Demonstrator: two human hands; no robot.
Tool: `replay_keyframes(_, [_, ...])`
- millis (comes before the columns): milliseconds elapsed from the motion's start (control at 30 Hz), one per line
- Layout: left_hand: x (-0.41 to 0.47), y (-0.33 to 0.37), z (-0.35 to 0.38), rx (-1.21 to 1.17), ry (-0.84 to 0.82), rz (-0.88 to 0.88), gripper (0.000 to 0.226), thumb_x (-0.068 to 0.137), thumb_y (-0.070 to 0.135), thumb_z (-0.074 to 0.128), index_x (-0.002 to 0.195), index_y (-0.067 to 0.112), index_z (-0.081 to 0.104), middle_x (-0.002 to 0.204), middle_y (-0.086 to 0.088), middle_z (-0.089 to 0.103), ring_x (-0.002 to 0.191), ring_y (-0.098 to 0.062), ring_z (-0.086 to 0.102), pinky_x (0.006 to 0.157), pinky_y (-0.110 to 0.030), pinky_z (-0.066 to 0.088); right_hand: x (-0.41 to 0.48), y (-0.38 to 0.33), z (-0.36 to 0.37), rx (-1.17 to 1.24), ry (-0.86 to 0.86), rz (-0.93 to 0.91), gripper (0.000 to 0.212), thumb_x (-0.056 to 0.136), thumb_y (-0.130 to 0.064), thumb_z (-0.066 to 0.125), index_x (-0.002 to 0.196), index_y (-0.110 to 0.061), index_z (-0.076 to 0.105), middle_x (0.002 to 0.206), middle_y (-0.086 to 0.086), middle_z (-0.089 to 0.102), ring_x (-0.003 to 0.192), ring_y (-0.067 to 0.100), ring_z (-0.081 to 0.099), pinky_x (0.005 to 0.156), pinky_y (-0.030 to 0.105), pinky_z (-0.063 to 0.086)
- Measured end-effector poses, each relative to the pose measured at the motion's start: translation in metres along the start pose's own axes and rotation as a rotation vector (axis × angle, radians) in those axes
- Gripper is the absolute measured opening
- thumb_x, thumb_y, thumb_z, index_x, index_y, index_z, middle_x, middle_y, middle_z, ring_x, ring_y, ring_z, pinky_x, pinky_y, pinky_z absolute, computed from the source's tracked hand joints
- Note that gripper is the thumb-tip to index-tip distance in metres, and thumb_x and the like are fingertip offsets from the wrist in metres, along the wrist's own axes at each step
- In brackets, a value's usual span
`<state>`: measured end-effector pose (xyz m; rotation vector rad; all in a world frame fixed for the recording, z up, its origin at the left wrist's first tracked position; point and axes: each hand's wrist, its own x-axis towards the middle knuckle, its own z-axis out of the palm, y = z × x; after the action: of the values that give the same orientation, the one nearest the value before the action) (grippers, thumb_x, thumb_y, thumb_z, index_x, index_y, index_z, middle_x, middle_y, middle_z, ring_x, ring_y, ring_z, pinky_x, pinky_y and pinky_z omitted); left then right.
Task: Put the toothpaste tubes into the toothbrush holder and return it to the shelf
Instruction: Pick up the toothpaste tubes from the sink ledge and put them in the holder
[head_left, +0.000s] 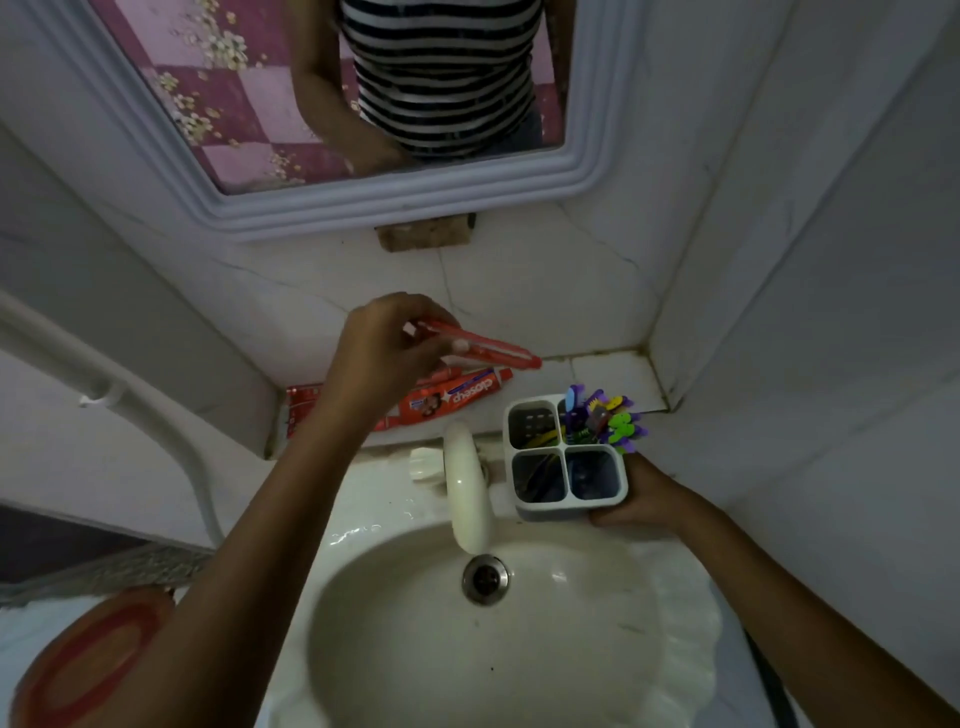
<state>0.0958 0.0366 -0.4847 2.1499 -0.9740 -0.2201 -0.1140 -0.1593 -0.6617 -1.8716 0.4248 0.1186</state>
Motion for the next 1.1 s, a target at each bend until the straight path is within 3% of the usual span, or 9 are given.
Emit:
replay_keyframes(100, [0.004, 0.016, 0.008, 0.253, -0.095, 0.129, 0.020, 0.081, 0.024, 0.073, 0.099, 0.016, 0.074, 0.090, 0.005, 0.065, 0.079, -0.012, 0.063, 0.072, -0.026, 0.053, 0.001, 0.004, 0.000, -0.020, 0.013, 0.007, 0.077, 0.043, -0.028, 0.081, 0.114, -0.025, 0.051, 0.110, -0.017, 0.058, 0.100, -0.016, 0.056, 0.080, 0.005, 0.046])
replay_keyframes(267, [0.009, 0.024, 0.043, 0.391, -0.267, 0.117, 0.015, 0.083, 0.020, 0.071, 0.097, 0.017, 0.074, 0.090, 0.004, 0.065, 0.083, -0.010, 0.058, 0.075, -0.023, 0.046, 0.004, 0.006, 0.002, -0.024, 0.024, 0.017, 0.071, 0.050, 0.003, 0.083, 0.110, -0.019, 0.051, 0.103, -0.008, 0.059, 0.093, -0.020, 0.056, 0.074, 0.000, 0.045])
replay_keyframes(367, [0.009, 0.021, 0.075, 0.517, -0.380, 0.140, 0.015, 0.083, 0.019, 0.070, 0.097, 0.016, 0.074, 0.096, -0.001, 0.071, 0.087, -0.013, 0.063, 0.084, -0.030, 0.054, 0.005, 0.009, 0.002, -0.031, 0.038, -0.007, 0.076, 0.050, 0.001, 0.083, 0.118, -0.009, 0.050, 0.106, -0.001, 0.059, 0.095, -0.020, 0.055, 0.076, 0.000, 0.045])
replay_keyframes(467, [0.011, 0.022, 0.098, 0.790, -0.509, 0.198, 0.018, 0.084, 0.019, 0.066, 0.099, 0.011, 0.070, 0.087, -0.004, 0.065, 0.086, -0.022, 0.066, 0.073, -0.034, 0.055, 0.008, 0.015, 0.003, -0.043, 0.035, -0.006, 0.083, 0.049, -0.004, 0.083, 0.123, -0.009, 0.048, 0.112, -0.002, 0.059, 0.100, -0.014, 0.056, 0.079, 0.005, 0.047])
replay_keyframes(600, [0.020, 0.029, 0.103, 0.987, -0.515, 0.277, 0.016, 0.086, 0.018, 0.062, 0.098, 0.012, 0.069, 0.091, -0.007, 0.069, 0.083, -0.026, 0.067, 0.065, -0.031, 0.044, 0.010, 0.014, 0.004, -0.063, 0.024, -0.006, 0.079, 0.047, -0.008, 0.083, 0.119, -0.011, 0.050, 0.110, 0.000, 0.060, 0.100, -0.011, 0.057, 0.078, 0.003, 0.046])
replay_keyframes(733, [0.022, 0.020, 0.105, 0.980, -0.487, 0.255, 0.015, 0.084, 0.019, 0.064, 0.095, 0.011, 0.070, 0.089, -0.005, 0.067, 0.078, -0.025, 0.064, 0.063, -0.032, 0.042, 0.010, 0.012, 0.004, -0.040, 0.030, -0.023, 0.089, 0.043, -0.022, 0.082, 0.124, -0.014, 0.046, 0.118, -0.002, 0.059, 0.105, -0.011, 0.055, 0.081, 0.003, 0.046])
replay_keyframes(933, [0.021, 0.009, 0.101, 0.770, -0.328, 0.250, 0.029, 0.079, 0.011, 0.066, 0.106, 0.015, 0.058, 0.107, -0.006, 0.061, 0.094, -0.027, 0.064, 0.066, -0.034, 0.043, 0.009, 0.015, 0.004, -0.043, 0.037, -0.030, 0.089, 0.043, -0.024, 0.083, 0.124, -0.015, 0.047, 0.119, -0.001, 0.059, 0.111, -0.004, 0.056, 0.088, 0.013, 0.051])
replay_keyframes(1000, [0.023, 0.002, 0.096, 0.636, -0.337, 0.195, 0.028, 0.077, 0.018, 0.070, 0.102, 0.019, 0.057, 0.103, -0.002, 0.062, 0.095, -0.024, 0.062, 0.068, -0.032, 0.043, 0.010, 0.017, 0.004, -0.035, 0.041, -0.032, 0.092, 0.043, -0.024, 0.083, 0.126, -0.012, 0.046, 0.121, 0.001, 0.060, 0.114, 0.002, 0.056, 0.094, 0.021, 0.051])
replay_keyframes(1100, [0.024, -0.015, 0.082, 0.343, -0.309, 0.027, 0.032, 0.078, 0.037, 0.073, 0.104, 0.023, 0.060, 0.101, 0.003, 0.066, 0.092, -0.017, 0.060, 0.074, -0.031, 0.048, 0.010, 0.016, 0.005, -0.025, 0.044, -0.032, 0.090, 0.043, -0.026, 0.083, 0.125, -0.011, 0.047, 0.120, 0.005, 0.061, 0.112, 0.004, 0.058, 0.089, 0.014, 0.050])
